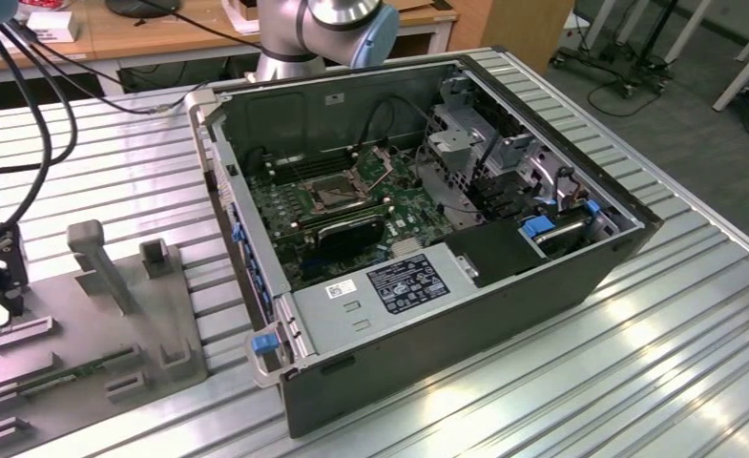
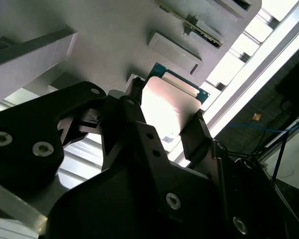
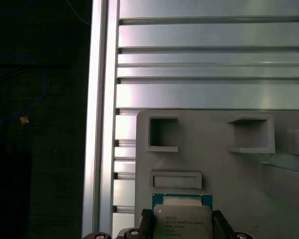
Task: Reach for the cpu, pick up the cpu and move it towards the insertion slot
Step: 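Pick up the cpu and move it towards the insertion slot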
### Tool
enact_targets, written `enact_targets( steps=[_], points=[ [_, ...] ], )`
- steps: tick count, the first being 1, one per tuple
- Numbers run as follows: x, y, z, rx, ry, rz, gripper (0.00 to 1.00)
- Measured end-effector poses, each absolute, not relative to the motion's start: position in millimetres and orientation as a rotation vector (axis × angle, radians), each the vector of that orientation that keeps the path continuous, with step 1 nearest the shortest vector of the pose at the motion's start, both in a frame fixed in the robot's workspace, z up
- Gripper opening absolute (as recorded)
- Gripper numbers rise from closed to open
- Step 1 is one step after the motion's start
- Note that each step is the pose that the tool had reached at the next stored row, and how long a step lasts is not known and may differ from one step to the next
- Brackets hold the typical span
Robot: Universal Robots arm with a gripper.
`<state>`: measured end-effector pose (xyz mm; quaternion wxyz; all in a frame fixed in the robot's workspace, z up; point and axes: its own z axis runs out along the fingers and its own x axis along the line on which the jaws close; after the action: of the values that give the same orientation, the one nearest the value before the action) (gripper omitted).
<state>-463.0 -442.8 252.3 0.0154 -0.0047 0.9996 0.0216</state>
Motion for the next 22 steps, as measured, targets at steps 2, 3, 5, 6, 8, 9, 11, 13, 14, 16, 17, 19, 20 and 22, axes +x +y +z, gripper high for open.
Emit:
enact_targets(
  steps=[2,3,5,6,8,9,11,13,14,16,17,19,20,22],
  points=[
    [-463.0,-442.8,253.3,-0.015,3.110,0.067,0.55],
    [-462.9,-442.8,253.8,-0.015,3.110,0.067,0.55],
    [-462.9,-442.8,254.8,-0.015,3.110,0.067,0.55],
    [-463.0,-442.8,255.3,-0.015,3.110,0.067,0.55],
    [-462.9,-442.8,255.9,-0.015,3.110,0.067,0.55],
    [-462.9,-442.8,256.3,-0.015,3.110,0.067,0.55],
    [-462.9,-442.8,257.1,-0.015,3.110,0.067,0.55],
    [-463.0,-442.8,257.7,-0.015,3.110,0.067,0.55],
    [-463.0,-442.8,258.1,-0.015,3.110,0.067,0.55],
    [-462.9,-442.8,258.7,-0.015,3.110,0.067,0.55],
    [-463.0,-442.8,258.9,-0.015,3.110,0.067,0.55],
    [-463.0,-442.8,259.7,-0.015,3.110,0.067,0.55],
    [-462.9,-442.8,260.2,-0.015,3.110,0.067,0.55],
    [-463.0,-442.8,260.9,-0.015,3.110,0.067,0.55]
  ],
)
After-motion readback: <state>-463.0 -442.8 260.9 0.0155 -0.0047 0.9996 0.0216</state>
